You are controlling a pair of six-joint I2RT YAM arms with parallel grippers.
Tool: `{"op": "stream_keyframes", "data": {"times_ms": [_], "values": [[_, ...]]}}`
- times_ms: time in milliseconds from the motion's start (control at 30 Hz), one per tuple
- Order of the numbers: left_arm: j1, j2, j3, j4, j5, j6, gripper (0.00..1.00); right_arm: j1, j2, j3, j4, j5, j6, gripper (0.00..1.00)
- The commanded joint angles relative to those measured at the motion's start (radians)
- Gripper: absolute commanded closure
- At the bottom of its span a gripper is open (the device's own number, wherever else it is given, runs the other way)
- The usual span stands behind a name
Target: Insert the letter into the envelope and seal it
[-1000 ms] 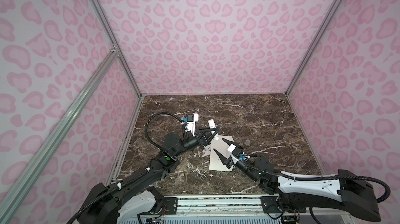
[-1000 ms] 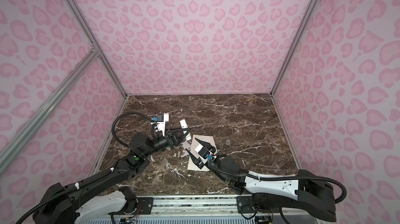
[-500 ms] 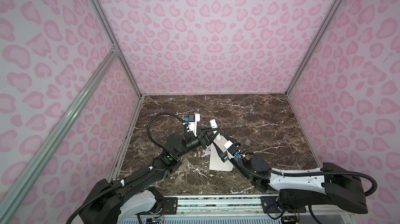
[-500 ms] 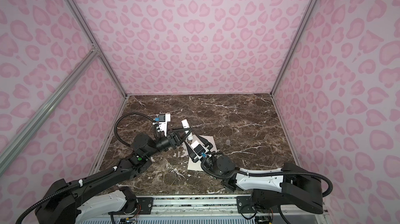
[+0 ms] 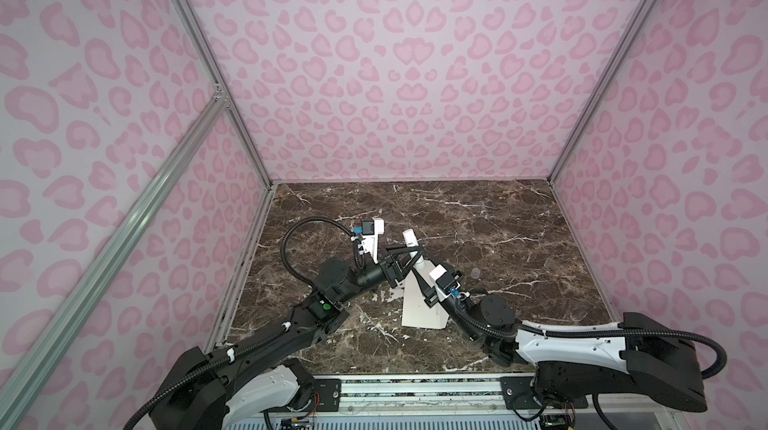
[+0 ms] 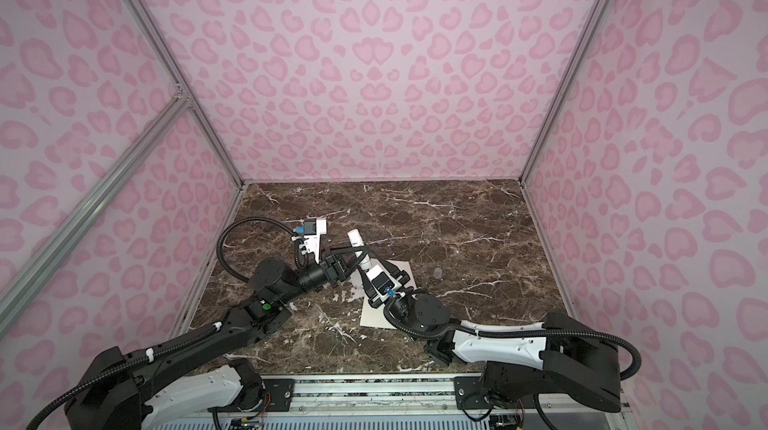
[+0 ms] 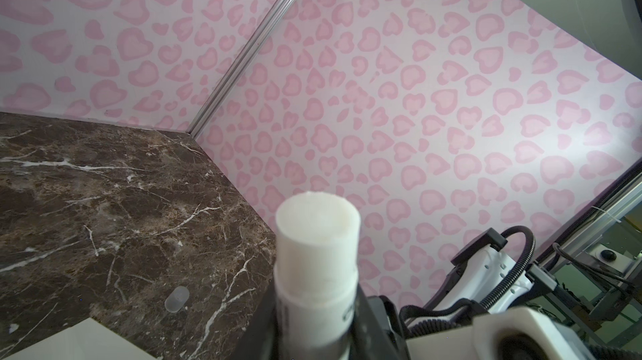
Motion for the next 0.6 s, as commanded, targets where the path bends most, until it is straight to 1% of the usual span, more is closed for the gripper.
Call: {"op": "stream_keyframes", "data": {"times_ms": [0,67,167,467,567], "values": [[-0.001,-0.019,0.012,-0.019,-0.026,0.046,0.96,0.003,-0.002,0.005,-0.017,0.031,0.023,0.58],[-0.001,-0.021,0.015,-0.031,-0.027,0.052,0.96,0.003,-0.004,0.005,-0.014,0.031,0.026,0.62],[-0.003,-0.02,0.014,-0.037,-0.029,0.057,0.96,0.006,-0.004,0.014,-0.021,0.023,0.026,0.63],[-0.015,-0.021,0.023,-0.08,-0.052,0.099,0.96,0.016,-0.007,0.05,-0.086,-0.011,0.035,0.57],[-0.018,-0.026,0.025,-0.093,-0.057,0.108,0.96,0.016,-0.007,0.049,-0.085,-0.001,0.035,0.62]]}}
